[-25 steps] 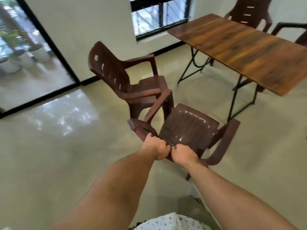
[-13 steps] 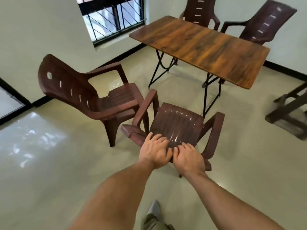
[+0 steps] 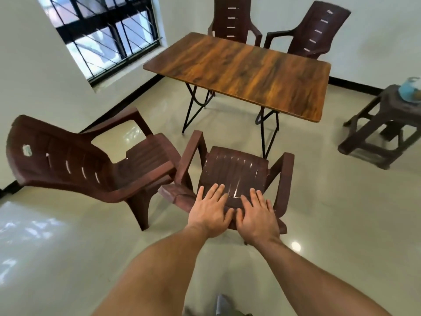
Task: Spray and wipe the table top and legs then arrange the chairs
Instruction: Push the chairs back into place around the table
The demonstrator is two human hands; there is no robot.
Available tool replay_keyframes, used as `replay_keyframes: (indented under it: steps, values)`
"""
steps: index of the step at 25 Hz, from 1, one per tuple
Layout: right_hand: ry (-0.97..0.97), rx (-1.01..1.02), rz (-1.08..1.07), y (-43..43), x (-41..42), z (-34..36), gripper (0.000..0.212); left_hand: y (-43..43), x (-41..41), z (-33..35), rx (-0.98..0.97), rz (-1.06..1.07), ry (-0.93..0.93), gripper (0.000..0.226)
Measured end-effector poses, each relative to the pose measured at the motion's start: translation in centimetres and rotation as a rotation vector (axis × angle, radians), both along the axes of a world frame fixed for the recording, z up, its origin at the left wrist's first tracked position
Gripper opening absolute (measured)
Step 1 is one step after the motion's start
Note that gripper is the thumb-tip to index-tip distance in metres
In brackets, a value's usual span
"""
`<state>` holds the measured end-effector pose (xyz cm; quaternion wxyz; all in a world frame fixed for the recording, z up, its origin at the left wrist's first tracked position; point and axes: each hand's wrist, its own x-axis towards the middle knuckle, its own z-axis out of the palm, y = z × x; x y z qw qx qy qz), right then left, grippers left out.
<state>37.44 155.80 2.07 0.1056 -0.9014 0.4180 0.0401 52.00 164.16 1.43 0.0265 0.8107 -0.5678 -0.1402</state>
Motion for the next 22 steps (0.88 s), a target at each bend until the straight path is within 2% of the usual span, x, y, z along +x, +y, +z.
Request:
replay_keyframes:
  steps: [8, 17, 22]
  values:
    - [0.016, 0.012, -0.311, -4.1, 5.3, 0.0, 0.063, -6.0, 6.3, 0.3, -0.005, -0.187, -0.016, 0.071]
    - [0.016, 0.076, -0.385, -12.6, 12.7, -0.1, 0.064, -16.1, 14.4, 0.4, 0.018, -0.297, -0.025, 0.07]
    - [-0.023, 0.093, -0.35, -17.5, 14.0, 0.2, 0.064, -20.8, 15.6, 0.3, 0.019, -0.264, -0.021, 0.07]
